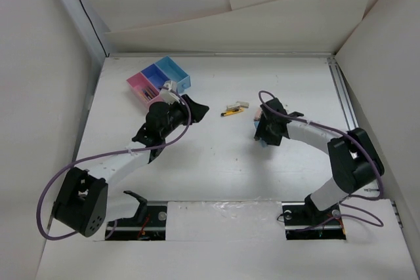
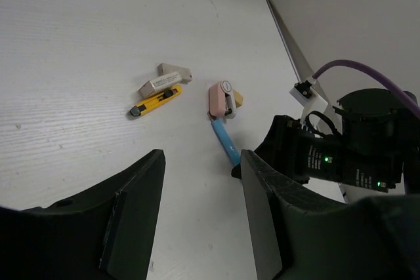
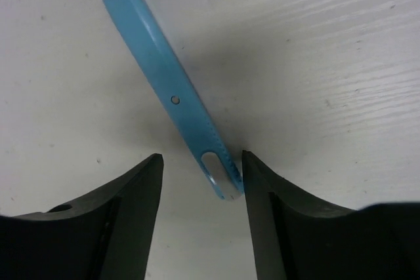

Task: Sort the stationery into containers
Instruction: Pick up the stationery from the center of the board.

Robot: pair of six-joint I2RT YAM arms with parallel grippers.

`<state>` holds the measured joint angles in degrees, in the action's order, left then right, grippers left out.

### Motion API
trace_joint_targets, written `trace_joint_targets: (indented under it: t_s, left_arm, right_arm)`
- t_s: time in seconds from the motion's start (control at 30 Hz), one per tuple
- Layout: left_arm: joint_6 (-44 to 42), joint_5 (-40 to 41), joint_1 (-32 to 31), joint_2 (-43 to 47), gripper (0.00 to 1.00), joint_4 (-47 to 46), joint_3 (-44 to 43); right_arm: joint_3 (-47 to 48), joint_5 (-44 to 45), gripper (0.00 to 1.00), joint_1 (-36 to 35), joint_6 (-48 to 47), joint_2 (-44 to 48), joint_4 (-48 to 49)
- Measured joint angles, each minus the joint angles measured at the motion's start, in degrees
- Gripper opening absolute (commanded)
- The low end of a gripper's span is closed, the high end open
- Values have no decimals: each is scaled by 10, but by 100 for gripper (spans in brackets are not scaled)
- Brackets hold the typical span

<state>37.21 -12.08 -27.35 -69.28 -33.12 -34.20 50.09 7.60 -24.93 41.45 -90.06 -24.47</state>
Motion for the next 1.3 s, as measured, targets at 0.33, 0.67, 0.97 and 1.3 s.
trace_joint_targets:
  t_s: [0.33, 0.67, 0.97, 1.3]
  left_arm:
    - [0, -5, 0, 2, 46, 10, 0]
    - [0, 2, 0, 8, 46, 32, 0]
    - [3, -46, 1, -19, 46, 42, -11]
    - [27, -153, 1, -73, 53, 42, -31]
  right_arm:
    - [21, 33, 22, -61, 11, -23, -29]
    - [29, 87, 1, -119, 33, -26, -47]
    - [7, 51, 1, -179, 10, 171, -38]
    - [8, -71, 1, -179, -78, 146, 64]
